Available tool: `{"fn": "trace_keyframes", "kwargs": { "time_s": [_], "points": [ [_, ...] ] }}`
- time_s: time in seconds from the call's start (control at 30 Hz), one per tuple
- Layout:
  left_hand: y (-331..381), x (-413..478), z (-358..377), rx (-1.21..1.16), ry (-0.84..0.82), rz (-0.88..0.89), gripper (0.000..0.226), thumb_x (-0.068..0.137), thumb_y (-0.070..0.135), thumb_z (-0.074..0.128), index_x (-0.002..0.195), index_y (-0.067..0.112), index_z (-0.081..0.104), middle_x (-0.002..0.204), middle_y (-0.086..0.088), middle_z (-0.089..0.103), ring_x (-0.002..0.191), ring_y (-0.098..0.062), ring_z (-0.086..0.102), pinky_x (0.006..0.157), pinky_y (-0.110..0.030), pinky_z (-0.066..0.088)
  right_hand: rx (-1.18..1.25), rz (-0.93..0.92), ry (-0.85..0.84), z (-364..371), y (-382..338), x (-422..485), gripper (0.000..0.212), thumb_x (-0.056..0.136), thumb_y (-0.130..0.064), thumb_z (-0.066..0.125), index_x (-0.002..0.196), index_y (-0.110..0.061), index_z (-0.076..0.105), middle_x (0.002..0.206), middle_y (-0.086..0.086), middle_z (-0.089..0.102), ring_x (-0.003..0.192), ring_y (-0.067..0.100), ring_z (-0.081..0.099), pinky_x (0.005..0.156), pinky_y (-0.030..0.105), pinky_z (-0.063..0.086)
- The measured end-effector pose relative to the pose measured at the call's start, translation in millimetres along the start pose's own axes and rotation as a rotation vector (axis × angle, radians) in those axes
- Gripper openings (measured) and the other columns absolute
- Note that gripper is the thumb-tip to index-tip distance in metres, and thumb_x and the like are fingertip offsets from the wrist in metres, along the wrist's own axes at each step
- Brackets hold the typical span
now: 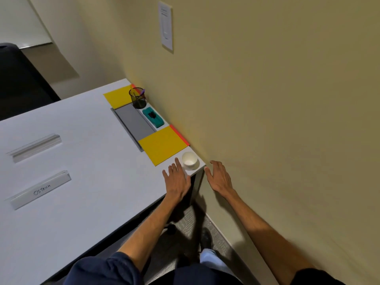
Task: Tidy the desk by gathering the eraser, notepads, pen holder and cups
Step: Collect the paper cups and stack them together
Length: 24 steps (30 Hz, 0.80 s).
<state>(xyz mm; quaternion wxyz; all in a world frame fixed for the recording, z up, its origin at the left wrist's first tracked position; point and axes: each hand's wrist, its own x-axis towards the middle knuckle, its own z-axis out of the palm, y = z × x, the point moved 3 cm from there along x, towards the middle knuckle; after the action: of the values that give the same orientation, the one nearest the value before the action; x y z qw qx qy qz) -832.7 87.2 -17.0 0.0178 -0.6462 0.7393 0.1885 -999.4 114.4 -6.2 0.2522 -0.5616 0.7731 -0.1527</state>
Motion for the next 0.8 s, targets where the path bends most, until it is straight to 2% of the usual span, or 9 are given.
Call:
{"fn": "trace_keyframes", "kwargs": {
  "time_s": [0.13,0.23,0.33,0.4,0.57,0.7,0.8],
  "points": [
    [-11.9,22.9,2.1,-0.006,-0.045,-0.031,0.079,0.1,0.04,0.039,0.157,0.001,0.0,0.148,-0.017,0.043,0.136,-0.032,0.044,0.111,-0.051,0.035,-0.012,-0.047,-0.054,8.4,-11.2,32.2,0.05,0.104,-0.034,0.043,0.147,-0.009,0.04,0.149,0.01,0.042,0.137,0.026,0.043,0.11,0.039,0.04],
    [-15.4,41.4,6.0,-0.151,-0.121,-0.011,0.089,0.096,0.04,0.052,0.157,0.004,-0.001,0.148,-0.017,0.045,0.132,-0.034,0.048,0.105,-0.046,0.043,-0.023,-0.087,-0.115,11.8,-18.5,55.4,0.057,0.1,-0.036,0.052,0.148,-0.009,0.037,0.15,0.009,0.041,0.138,0.026,0.041,0.11,0.037,0.04],
    [-14.9,59.1,6.8,-0.454,-0.248,-0.047,0.106,0.087,0.034,0.072,0.158,0.008,-0.002,0.158,-0.017,0.033,0.142,-0.036,0.039,0.114,-0.044,0.038,0.0,-0.131,-0.185,12.2,-23.5,78.1,0.07,0.091,-0.034,0.066,0.15,-0.012,0.034,0.151,0.007,0.039,0.14,0.024,0.039,0.109,0.036,0.04],
    [-15.0,71.1,7.0,-0.52,-0.255,-0.08,0.107,0.084,0.028,0.078,0.158,0.009,0.003,0.161,-0.015,0.029,0.146,-0.034,0.034,0.118,-0.041,0.032,0.017,-0.167,-0.232,14.2,-24.6,90.4,0.078,0.085,-0.029,0.073,0.15,-0.014,0.033,0.151,0.005,0.038,0.141,0.023,0.038,0.109,0.038,0.041],
    [-12.9,93.3,7.7,-0.588,-0.223,-0.127,0.098,0.078,0.02,0.083,0.155,0.007,0.025,0.159,-0.012,0.033,0.147,-0.028,0.033,0.12,-0.036,0.028,-0.035,-0.277,-0.352,22.8,-23.8,115.5,0.092,0.076,-0.019,0.079,0.154,-0.016,0.028,0.153,0.006,0.036,0.141,0.025,0.037,0.111,0.041,0.041],
    [-10.8,105.2,9.3,-0.662,-0.161,-0.169,0.077,0.075,0.009,0.083,0.143,0.006,0.048,0.146,-0.014,0.053,0.136,-0.029,0.049,0.107,-0.033,0.038,-0.017,-0.328,-0.446,29.5,-25.1,129.4,0.093,0.072,-0.005,0.076,0.153,-0.019,0.031,0.152,0.004,0.038,0.139,0.025,0.039,0.109,0.042,0.042],
    [-10.6,109.1,10.0,-0.692,-0.156,-0.174,0.07,0.074,0.006,0.082,0.137,0.004,0.053,0.138,-0.014,0.059,0.129,-0.03,0.053,0.102,-0.034,0.041,0.026,-0.355,-0.458,31.5,-26.1,136.3,0.087,0.073,-0.003,0.075,0.15,-0.017,0.036,0.148,0.005,0.044,0.135,0.026,0.045,0.107,0.042,0.044]
  ]
}}
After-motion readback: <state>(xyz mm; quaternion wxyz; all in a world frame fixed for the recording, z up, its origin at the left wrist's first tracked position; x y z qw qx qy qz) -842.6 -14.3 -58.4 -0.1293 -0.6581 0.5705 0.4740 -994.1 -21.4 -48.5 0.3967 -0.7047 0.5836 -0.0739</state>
